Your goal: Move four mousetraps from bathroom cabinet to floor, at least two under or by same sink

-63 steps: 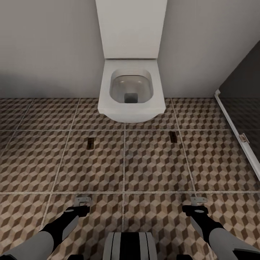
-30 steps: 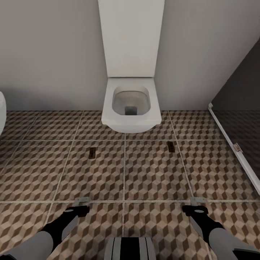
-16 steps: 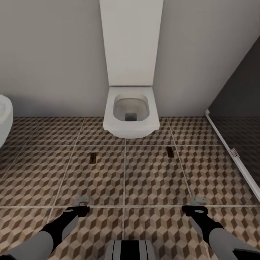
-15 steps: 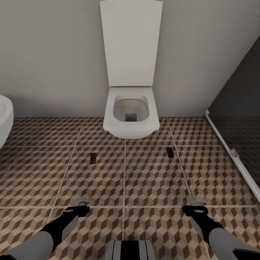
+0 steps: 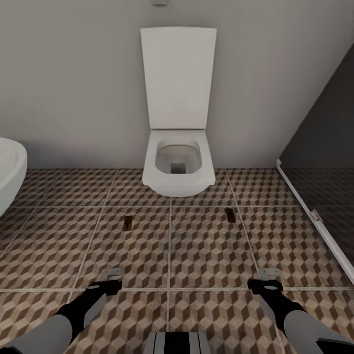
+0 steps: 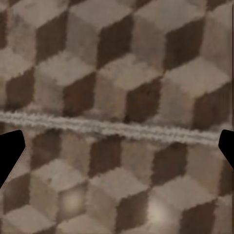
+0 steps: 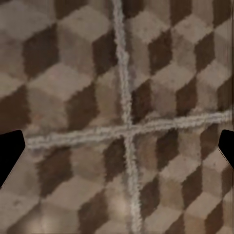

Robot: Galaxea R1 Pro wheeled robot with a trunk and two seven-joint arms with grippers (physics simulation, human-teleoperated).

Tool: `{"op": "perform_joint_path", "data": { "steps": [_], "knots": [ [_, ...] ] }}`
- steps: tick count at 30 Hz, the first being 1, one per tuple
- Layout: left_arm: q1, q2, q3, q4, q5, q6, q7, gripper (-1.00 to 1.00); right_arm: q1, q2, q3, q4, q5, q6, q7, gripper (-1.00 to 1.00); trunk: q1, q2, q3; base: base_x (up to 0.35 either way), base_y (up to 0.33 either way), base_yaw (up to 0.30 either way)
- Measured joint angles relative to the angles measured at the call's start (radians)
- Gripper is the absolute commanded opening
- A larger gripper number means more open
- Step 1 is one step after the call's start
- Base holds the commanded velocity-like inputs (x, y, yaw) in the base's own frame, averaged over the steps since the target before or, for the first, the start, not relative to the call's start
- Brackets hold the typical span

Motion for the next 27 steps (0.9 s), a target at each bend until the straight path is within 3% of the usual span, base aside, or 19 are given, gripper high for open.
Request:
{"op": "perform_joint_path", "data": {
  "steps": [27],
  "knots": [
    [0.0, 0.0, 0.0, 0.0, 0.0, -0.001, 0.0, 1.0, 0.0, 0.0, 0.0, 0.0, 0.0, 0.0, 0.0, 1.0, -0.012, 0.006, 0.104, 0.0, 0.0, 0.0]
  ]
}}
